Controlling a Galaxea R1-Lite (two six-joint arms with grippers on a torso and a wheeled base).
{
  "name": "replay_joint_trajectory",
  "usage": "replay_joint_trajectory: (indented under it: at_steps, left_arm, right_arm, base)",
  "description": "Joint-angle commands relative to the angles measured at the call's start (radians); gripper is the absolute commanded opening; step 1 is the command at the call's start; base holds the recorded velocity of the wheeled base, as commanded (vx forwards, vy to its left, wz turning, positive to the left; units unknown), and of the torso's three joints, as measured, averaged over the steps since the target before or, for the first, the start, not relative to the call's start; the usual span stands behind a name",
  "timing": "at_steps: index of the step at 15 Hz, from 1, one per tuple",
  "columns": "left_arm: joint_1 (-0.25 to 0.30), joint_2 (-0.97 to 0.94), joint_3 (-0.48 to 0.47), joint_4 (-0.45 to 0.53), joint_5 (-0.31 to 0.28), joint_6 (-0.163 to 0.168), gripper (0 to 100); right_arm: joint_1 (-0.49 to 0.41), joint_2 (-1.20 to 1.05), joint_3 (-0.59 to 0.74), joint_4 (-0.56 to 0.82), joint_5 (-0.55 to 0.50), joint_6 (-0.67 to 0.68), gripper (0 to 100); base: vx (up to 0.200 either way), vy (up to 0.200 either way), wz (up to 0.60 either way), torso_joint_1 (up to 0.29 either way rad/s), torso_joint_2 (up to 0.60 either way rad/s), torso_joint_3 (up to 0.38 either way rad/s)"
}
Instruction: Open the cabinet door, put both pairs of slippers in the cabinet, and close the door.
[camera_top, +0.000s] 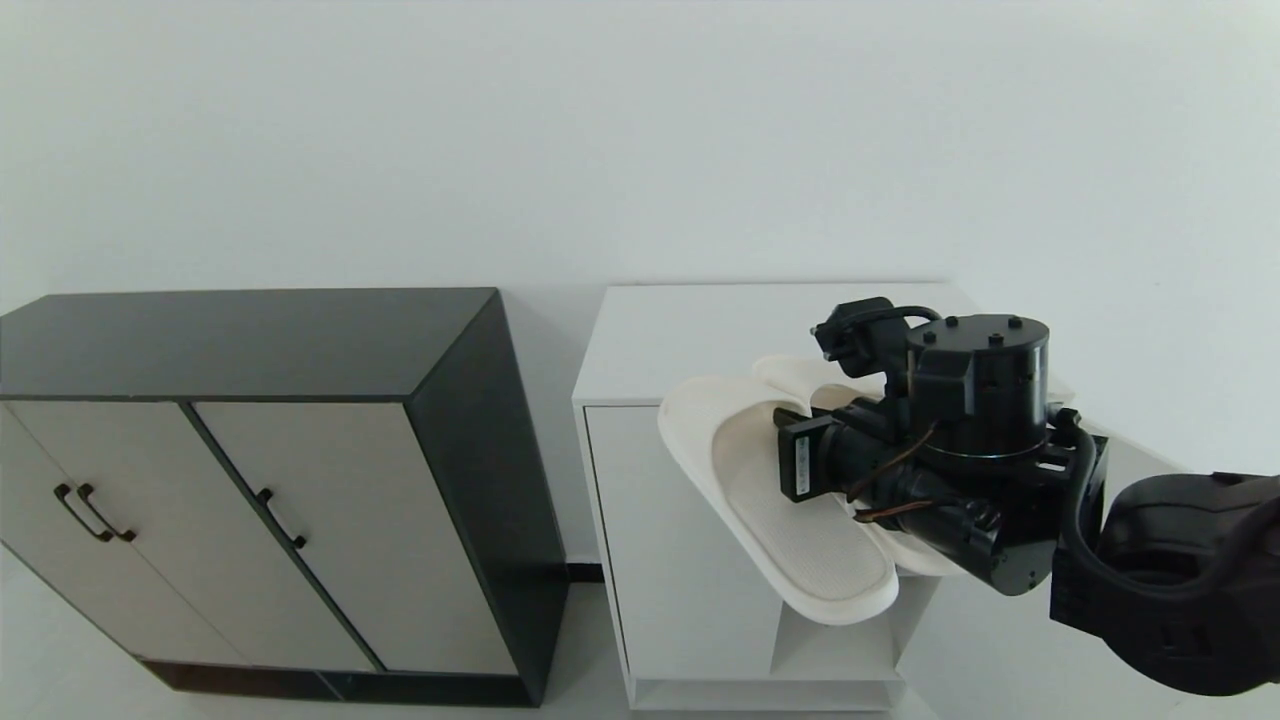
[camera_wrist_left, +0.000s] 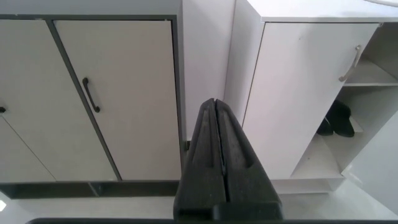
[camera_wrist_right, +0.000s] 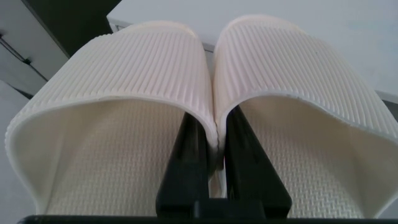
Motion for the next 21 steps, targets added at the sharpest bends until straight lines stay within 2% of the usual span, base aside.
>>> replay_joint_trajectory:
  at_steps: [1, 7, 21]
  left_arm:
    - [0.001, 0.001, 0.0, 0.0, 0.001, 0.001, 0]
    - [0.001, 0.001, 0.0, 0.0, 0.001, 0.001, 0]
    - [0.001, 0.001, 0.0, 0.0, 0.001, 0.0, 0]
  right_arm:
    - [-0.001, 0.003, -0.001, 0.0, 0.0, 0.0, 0]
    - [-0.002, 0.008, -0.001, -0.002, 0.0, 0.0, 0]
    - [-0.016, 0.003, 0.002, -0.002, -0.002, 0.0, 0]
  base:
    - [0.0, 0.0, 0.0, 0.0, 0.0, 0.0]
    - [0.0, 0.0, 0.0, 0.0, 0.0, 0.0]
    - [0.0, -0.2, 0.0, 0.004, 0.0, 0.003]
